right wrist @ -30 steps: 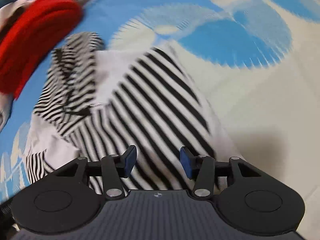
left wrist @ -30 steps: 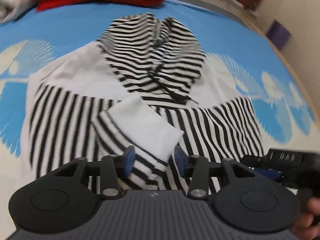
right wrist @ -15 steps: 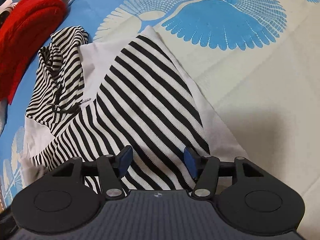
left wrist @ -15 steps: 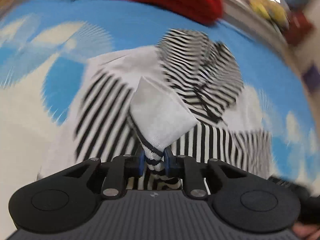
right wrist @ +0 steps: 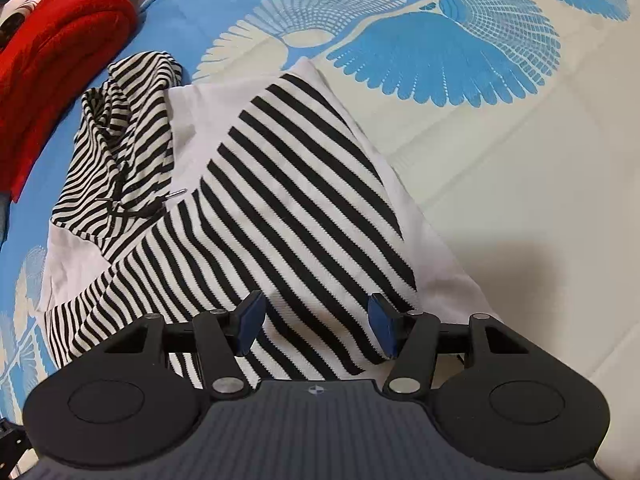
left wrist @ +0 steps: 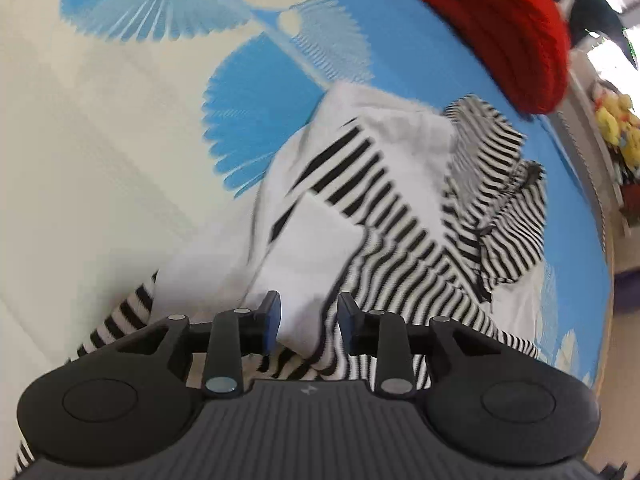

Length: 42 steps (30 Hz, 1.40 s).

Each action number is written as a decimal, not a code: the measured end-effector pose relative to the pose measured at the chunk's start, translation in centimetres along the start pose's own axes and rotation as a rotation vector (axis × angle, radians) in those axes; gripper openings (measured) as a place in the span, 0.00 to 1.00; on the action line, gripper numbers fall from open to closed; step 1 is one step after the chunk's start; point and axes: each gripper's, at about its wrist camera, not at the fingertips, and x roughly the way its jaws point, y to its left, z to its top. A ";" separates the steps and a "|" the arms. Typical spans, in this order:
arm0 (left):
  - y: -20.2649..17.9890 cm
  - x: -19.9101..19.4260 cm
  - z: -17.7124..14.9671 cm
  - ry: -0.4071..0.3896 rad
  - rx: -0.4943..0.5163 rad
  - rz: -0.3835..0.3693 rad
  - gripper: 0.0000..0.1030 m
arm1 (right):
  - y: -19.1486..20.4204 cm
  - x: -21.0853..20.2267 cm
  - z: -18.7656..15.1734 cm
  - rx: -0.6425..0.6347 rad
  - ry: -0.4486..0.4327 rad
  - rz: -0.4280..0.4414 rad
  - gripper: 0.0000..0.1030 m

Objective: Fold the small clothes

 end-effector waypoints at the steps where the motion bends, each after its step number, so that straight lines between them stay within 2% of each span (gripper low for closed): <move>1: 0.4 0.3 0.0 0.004 -0.012 0.015 0.33 | 0.1 -0.1 0.0 -0.004 -0.003 0.000 0.57; 3: 0.7 0.8 0.1 0.005 -0.020 0.039 0.33 | 0.3 -0.2 0.0 -0.013 -0.005 0.004 0.57; 6: 0.7 1.2 0.2 0.009 -0.012 0.037 0.32 | 0.6 -0.2 -0.1 -0.022 0.001 0.014 0.57; 7: 0.6 1.2 0.3 0.011 -0.003 0.035 0.22 | 0.6 -0.2 -0.2 -0.025 0.004 0.016 0.57; 8: 0.6 1.1 0.3 0.009 0.007 0.029 0.03 | 0.7 -0.1 -0.2 -0.026 0.007 0.016 0.57; 9: 0.6 0.9 0.3 0.002 0.018 0.033 0.00 | 0.7 0.0 -0.2 -0.025 0.009 0.014 0.57; 14: -0.7 -1.6 -0.1 -0.146 0.123 0.140 0.00 | 0.2 0.6 -0.1 -0.004 0.034 0.010 0.57; 16: -1.6 -2.2 -0.1 -0.181 0.182 0.094 0.00 | -0.4 1.1 -0.1 0.032 0.059 0.011 0.57; 19: -3.3 -1.1 -0.5 -0.114 0.276 0.011 0.00 | -1.1 1.6 0.0 0.067 0.076 0.009 0.57; 21: -3.3 0.8 -0.9 -0.042 0.295 0.031 0.02 | -1.0 1.4 0.1 0.062 0.067 0.005 0.57; 23: -2.3 3.2 -1.0 0.050 0.259 0.086 0.02 | -0.8 0.8 0.1 0.047 0.042 -0.004 0.57; 24: -1.9 3.6 -1.0 0.056 0.239 0.099 0.02 | -0.5 0.4 0.1 0.030 0.019 -0.008 0.57; 26: -2.5 2.8 -0.9 0.020 0.259 0.099 0.02 | -0.1 -0.2 0.3 -0.004 -0.009 0.006 0.57; 29: -4.3 1.3 -1.2 -0.071 0.341 0.053 0.13 | -0.1 0.1 0.6 -0.019 0.015 0.040 0.58; 30: -4.4 1.9 -1.2 -0.055 0.354 0.063 0.14 | -0.4 0.6 0.6 -0.007 0.043 0.049 0.58; 32: -3.7 3.7 -1.3 0.039 0.300 0.093 0.13 | -1.1 1.6 0.6 0.028 0.089 0.046 0.58; 33: -3.2 4.1 -1.3 0.054 0.263 0.092 0.13 | -1.4 1.8 0.5 0.038 0.098 0.042 0.58; 34: -3.4 3.7 -1.4 0.034 0.264 0.099 0.13 | -1.5 1.7 0.5 0.036 0.095 0.043 0.58; 38: -5.9 1.5 -1.7 -0.075 0.367 0.087 0.20 | -0.3 -0.3 0.6 -0.071 0.010 0.038 0.58; 42: -7.3 0.5 -2.1 -0.136 0.389 0.085 0.20 | 0.6 -2.5 1.1 -0.207 -0.106 -0.003 0.58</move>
